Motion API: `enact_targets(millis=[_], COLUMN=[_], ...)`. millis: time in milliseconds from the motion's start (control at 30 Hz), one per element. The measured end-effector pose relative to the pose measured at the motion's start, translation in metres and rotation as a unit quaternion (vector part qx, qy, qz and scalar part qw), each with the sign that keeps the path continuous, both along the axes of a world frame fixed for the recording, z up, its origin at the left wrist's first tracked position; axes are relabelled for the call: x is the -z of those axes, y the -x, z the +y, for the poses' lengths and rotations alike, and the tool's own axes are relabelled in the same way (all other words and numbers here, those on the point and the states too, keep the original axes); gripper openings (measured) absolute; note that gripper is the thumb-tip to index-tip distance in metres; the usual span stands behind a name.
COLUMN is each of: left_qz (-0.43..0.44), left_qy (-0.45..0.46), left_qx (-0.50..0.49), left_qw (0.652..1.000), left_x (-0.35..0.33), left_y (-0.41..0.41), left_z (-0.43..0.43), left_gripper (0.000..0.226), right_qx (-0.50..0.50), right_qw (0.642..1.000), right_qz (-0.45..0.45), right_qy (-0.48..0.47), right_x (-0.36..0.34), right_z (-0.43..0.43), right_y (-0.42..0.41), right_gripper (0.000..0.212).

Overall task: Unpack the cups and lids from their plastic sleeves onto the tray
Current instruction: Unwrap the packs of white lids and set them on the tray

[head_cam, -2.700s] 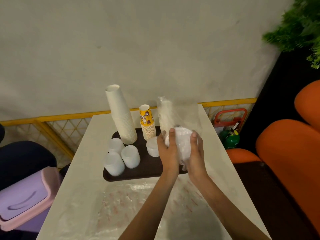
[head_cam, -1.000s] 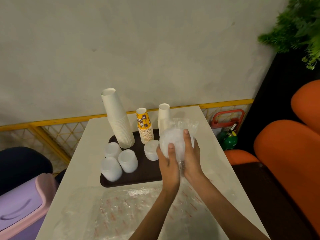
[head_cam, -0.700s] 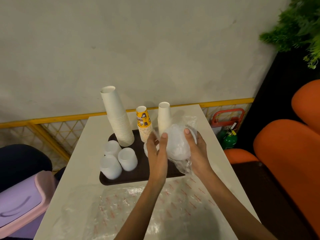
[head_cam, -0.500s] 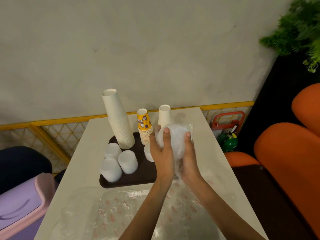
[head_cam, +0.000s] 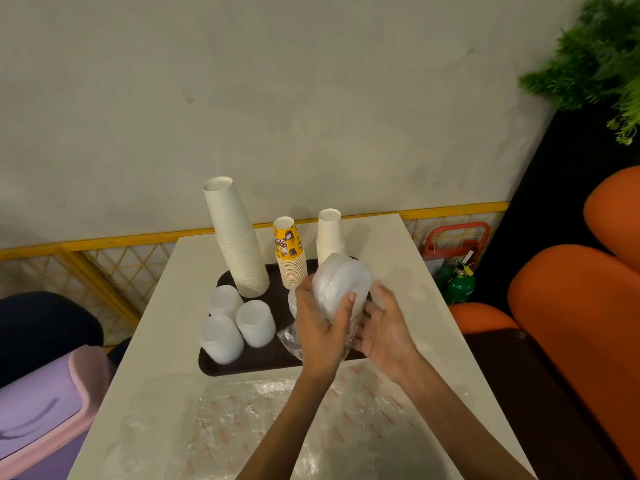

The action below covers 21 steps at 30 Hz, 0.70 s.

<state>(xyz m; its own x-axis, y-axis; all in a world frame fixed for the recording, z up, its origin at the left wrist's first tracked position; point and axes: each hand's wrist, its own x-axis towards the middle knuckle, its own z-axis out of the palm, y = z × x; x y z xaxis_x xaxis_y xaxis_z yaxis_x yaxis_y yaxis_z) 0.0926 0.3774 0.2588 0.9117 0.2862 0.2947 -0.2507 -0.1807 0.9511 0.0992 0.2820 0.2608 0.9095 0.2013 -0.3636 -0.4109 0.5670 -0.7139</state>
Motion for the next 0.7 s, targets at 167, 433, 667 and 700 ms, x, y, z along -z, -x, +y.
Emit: enact_targets(millis=[167,433,667,700], left_qz=[-0.022,-0.025,0.119,0.129], left_qy=[-0.083,0.065,0.087,0.085], left_qx=[0.071,0.132,0.178,0.181], left_qw=[0.994,0.989,0.973,0.971], left_x=[0.012,-0.003,-0.024,-0.026], left_y=[0.007,0.014,-0.009,-0.011], left_z=[-0.003,0.003,0.021,0.024], left_gripper=[0.057,0.057,0.038,0.032], right_qx=[0.004,-0.014,-0.012,-0.020], right_qw=[0.998,0.998,0.962,0.955], right_qz=[0.010,-0.043,-0.139,-0.152], right_qy=[-0.055,0.032,0.236,0.253], right_x=[-0.020,-0.011,-0.019,-0.019], right_z=[-0.005,-0.018,-0.017,-0.018], right_y=[-0.001,-0.009,-0.008,-0.007], right_gripper=[0.058,0.076,0.079,0.074])
